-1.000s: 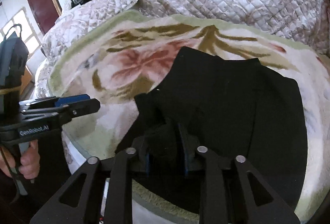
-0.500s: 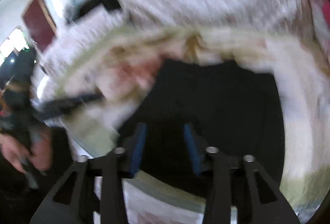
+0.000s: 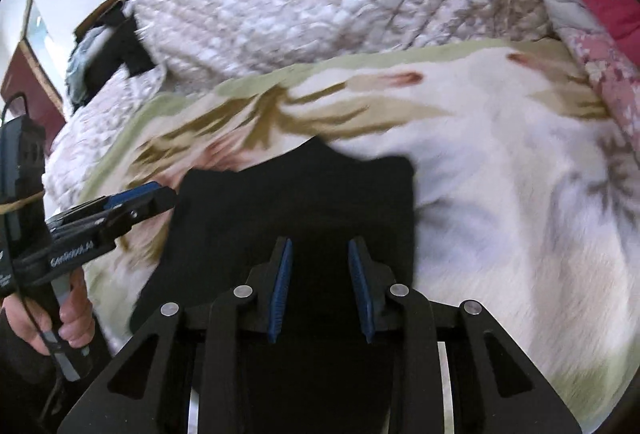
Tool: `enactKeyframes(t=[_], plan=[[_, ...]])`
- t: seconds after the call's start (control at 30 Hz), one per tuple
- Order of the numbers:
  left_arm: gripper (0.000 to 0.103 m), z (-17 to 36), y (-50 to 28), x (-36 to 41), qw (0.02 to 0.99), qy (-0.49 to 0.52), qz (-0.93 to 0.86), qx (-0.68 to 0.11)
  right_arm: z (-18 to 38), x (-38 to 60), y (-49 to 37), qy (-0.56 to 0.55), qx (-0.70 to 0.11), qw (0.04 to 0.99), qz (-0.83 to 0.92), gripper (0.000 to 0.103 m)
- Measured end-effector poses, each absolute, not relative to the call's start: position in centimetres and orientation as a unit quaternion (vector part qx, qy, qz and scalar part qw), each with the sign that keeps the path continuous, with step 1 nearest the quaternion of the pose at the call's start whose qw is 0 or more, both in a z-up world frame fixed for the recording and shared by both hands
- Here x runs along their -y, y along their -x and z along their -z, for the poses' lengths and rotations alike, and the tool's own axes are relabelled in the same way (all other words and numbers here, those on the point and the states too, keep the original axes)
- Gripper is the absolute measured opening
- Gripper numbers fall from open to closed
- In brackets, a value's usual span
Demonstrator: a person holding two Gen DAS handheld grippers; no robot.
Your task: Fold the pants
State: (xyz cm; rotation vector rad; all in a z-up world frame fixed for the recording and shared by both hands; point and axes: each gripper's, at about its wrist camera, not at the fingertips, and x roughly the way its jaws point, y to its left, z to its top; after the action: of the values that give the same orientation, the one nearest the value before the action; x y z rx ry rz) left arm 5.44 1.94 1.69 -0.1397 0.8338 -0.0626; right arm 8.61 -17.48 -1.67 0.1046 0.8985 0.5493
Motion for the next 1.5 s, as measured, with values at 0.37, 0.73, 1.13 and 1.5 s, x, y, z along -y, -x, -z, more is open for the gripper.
enactKeyframes(t=[0.37,0.73,1.13,1.5], plan=[[0.047,2.5,-9.0,-2.1,0.908,0.059,0.022,-0.415,4.6,17.2,-15.2,-0.012,-0.449,0.860,-0.240,0.023],[0.046,-0.8,-4.5,-2.3,0.914,0.062,0.036,-0.400,1.4,17.7,-6.5,0.005,-0.419,0.869,-0.263,0.028],[0.047,1.6,3.5,0.3,0.897,0.065,0.069,-0.431,3.9,15.6,1.2,0.066,-0.408,0.869,-0.271,0.032],[0.046,0.6,4.1,-2.9,0.899,0.091,0.016,-0.428,1.9,18.0,1.3,0.023,-0.423,0.871,-0.248,0.045]])
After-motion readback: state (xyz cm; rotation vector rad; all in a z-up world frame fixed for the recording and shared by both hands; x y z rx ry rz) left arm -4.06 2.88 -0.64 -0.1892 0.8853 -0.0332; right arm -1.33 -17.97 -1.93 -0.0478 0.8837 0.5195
